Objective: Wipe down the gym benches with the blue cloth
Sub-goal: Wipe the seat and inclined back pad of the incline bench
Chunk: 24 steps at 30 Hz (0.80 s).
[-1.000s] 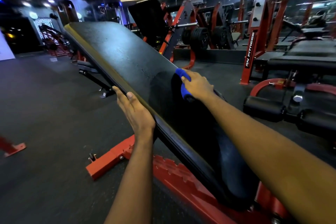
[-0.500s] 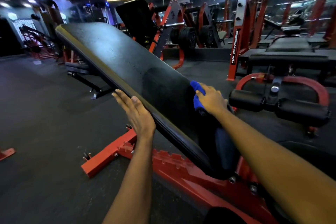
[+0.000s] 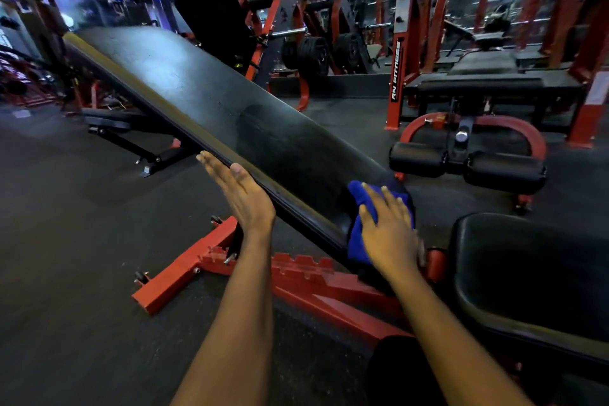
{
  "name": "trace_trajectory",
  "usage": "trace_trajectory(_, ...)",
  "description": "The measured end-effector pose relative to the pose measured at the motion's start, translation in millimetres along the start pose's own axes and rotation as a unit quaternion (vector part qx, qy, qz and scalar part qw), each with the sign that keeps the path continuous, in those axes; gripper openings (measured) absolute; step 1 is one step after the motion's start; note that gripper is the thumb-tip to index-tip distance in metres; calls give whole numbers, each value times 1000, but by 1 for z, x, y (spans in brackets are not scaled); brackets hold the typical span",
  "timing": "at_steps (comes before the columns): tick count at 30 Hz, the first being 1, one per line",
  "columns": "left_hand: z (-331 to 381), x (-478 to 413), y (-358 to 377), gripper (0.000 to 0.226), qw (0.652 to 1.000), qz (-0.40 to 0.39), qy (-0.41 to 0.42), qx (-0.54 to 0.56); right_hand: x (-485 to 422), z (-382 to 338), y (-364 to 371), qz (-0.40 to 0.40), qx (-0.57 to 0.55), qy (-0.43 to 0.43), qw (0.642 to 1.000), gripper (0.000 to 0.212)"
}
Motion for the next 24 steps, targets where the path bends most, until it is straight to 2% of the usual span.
trace_trajectory(2, -2, -1, 2, 59, 1000, 1, 5, 1, 13, -7, 1, 22, 11, -18, 1000, 48)
trace_trajectory(4, -2, -2, 1, 59, 1000, 3, 12, -2, -15, 3, 0, 17, -12, -7, 1000, 47)
trace_trajectory(8, -2, -2, 0, 59, 1000, 0, 13, 2, -101, 41, -8, 19, -61, 84, 994, 44)
trace_trajectory(10, -1, 0, 1, 58, 1000, 3, 13, 14, -108, 42, -9, 13, -63, 101, 993, 43)
trace_trajectory(15, -1, 2, 3, 62, 999, 13, 18, 30, -17, -26, -1, 15, -1, -100, 995, 45)
trace_trajectory(17, 0, 2, 3, 67, 999, 13, 20, 34, 1, -43, 2, 7, 27, -146, 989, 45)
trace_trajectory(19, 0, 3, 2, 67, 999, 17, 26, 32, -22, -43, 1, -6, 16, -125, 992, 44)
trace_trajectory(24, 1, 2, 3, 66, 999, 13, 20, 31, -127, -25, 5, -24, -22, -13, 999, 44)
Point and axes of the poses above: each hand's wrist, its own x-axis away from the middle knuckle, its own y-axis out of the palm, z = x × y, the point moved 5 cm from there along -x, towards the middle knuckle, and after that the axes turned 5 degrees about -y, right-handed, at the moved point
